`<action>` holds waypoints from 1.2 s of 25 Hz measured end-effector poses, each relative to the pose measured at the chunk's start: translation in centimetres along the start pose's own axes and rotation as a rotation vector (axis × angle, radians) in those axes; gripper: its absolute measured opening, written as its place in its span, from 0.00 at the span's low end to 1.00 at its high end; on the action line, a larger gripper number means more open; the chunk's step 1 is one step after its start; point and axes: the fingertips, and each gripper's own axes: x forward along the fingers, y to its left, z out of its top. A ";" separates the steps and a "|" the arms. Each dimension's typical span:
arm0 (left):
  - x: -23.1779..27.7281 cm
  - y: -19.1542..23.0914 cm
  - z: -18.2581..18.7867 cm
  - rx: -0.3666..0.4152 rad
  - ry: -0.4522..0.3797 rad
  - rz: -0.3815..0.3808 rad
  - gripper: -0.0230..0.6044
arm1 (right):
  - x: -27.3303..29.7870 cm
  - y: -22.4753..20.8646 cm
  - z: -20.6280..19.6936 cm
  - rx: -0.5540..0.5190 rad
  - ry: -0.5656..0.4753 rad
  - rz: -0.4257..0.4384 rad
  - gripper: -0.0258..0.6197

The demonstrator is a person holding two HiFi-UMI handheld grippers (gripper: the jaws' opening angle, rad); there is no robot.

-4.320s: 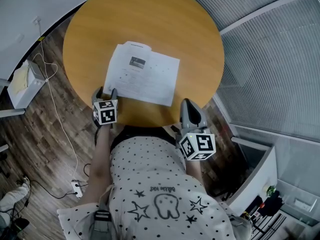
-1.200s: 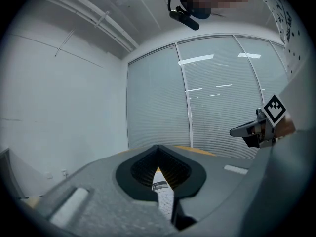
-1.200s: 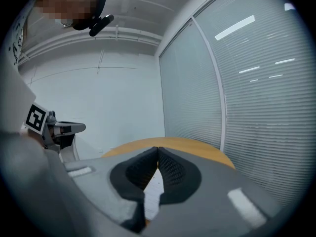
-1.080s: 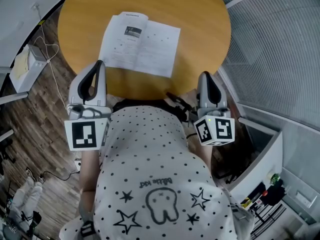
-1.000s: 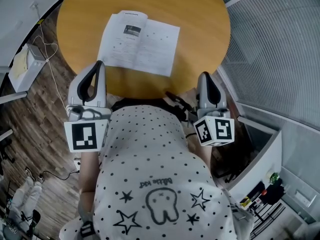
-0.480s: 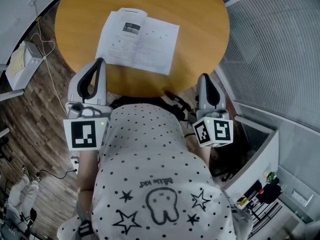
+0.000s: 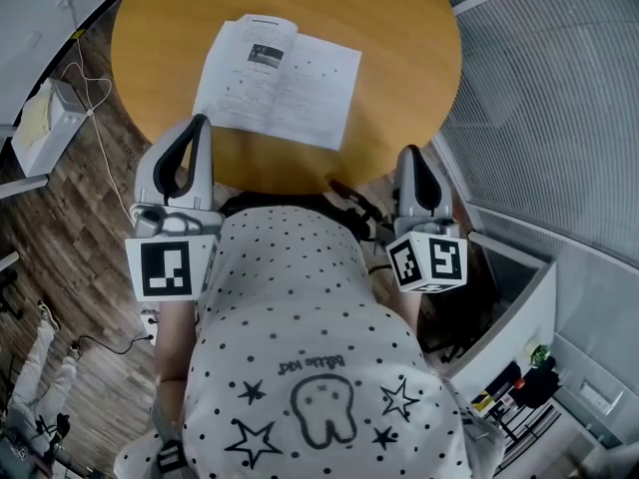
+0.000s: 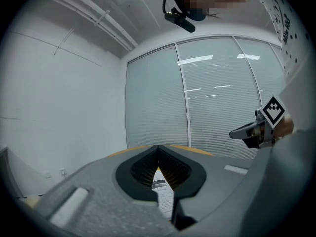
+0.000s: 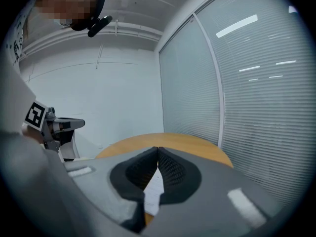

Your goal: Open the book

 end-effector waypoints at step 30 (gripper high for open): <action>0.0 0.1 0.5 0.000 -0.015 0.008 0.05 | 0.2 0.5 0.1 -0.006 0.001 0.019 0.05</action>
